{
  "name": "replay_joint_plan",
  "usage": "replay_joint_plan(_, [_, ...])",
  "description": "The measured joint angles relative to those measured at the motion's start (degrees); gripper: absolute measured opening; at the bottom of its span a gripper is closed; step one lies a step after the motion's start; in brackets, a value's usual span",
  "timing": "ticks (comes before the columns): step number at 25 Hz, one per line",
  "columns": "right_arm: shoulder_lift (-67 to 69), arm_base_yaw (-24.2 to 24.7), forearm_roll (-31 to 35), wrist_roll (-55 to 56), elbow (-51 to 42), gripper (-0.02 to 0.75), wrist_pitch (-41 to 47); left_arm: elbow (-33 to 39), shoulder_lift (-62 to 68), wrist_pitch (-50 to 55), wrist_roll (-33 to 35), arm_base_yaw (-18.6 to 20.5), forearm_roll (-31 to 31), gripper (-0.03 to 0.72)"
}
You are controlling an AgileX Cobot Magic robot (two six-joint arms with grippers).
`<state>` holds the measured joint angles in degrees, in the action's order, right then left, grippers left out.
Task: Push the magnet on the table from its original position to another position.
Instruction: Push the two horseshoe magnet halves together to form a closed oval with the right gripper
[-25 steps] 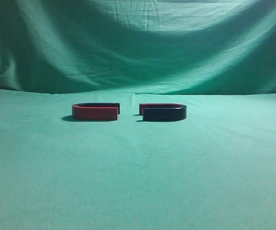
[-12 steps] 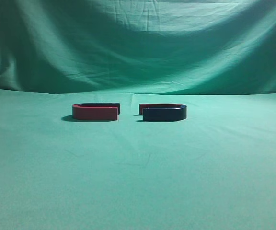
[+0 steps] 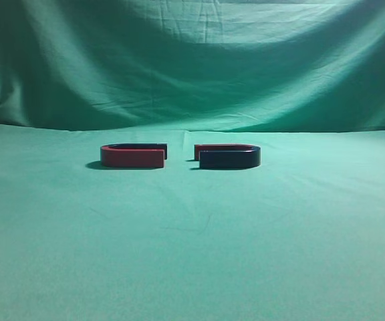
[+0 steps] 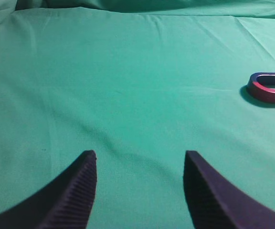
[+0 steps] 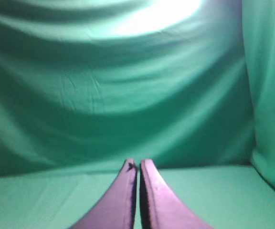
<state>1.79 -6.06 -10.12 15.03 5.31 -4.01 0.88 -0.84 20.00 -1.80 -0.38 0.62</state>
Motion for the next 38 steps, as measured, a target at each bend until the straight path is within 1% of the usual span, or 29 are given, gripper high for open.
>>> replay_joint_plan(3, [7.2, 0.0, 0.0, 0.0, 8.1, 0.000, 10.1, 0.0, 0.0, 0.0, 0.0, 0.0, 0.0, 0.372])
replay_joint_plan(10, [30.2, 0.0, 0.1, -0.1, 25.3, 0.000, 34.7, 0.0, 0.0, 0.0, 0.0, 0.0, 0.0, 0.372])
replay_joint_plan(13, [39.7, 0.0, 1.1, -0.2, 31.1, 0.000, 43.2, 0.0, 0.0, 0.0, 0.0, 0.0, 0.0, 0.372])
replay_joint_plan(16, [47.0, 0.0, 3.7, -1.3, 35.6, 0.000, 48.7, 0.0, 0.0, 0.0, 0.0, 0.0, 0.0, 0.372])
replay_joint_plan(19, [52.2, 0.0, 8.5, -8.0, 39.4, 0.000, 52.4, 0.0, 0.0, 0.0, 0.0, 0.0, 0.0, 0.372])
replay_joint_plan(24, [61.0, 0.0, 21.4, -18.9, 45.1, 0.000, 56.6, 0.0, 0.0, 0.0, 0.0, 0.0, 0.0, 0.372])
replay_joint_plan(26, [64.9, -0.4, 24.4, -21.4, 46.7, 0.000, 57.1, 0.0, 0.0, 0.0, 0.0, 0.0, 0.0, 0.372])
replay_joint_plan(29, [70.4, -3.8, 25.3, -22.5, 49.5, 0.000, 57.1, 0.0, 0.0, 0.0, 0.0, 0.0, 0.0, 0.372])
replay_joint_plan(32, [76.3, -9.0, 25.5, -22.7, 52.8, 0.000, 56.0, 0.0, 0.0, 0.0, 0.0, 0.0, 0.0, 0.372])
replay_joint_plan(34, [81.1, -11.5, 24.3, -21.3, 55.8, 0.000, 55.4, 0.0, 0.0, 0.0, 0.0, 0.0, 0.0, 0.372])
replay_joint_plan(38, [90.7, -14.2, 22.3, -18.8, 63.1, 0.000, 55.3, 0.0, 0.0, 0.0, 0.0, 0.0, 0.0, 0.372])
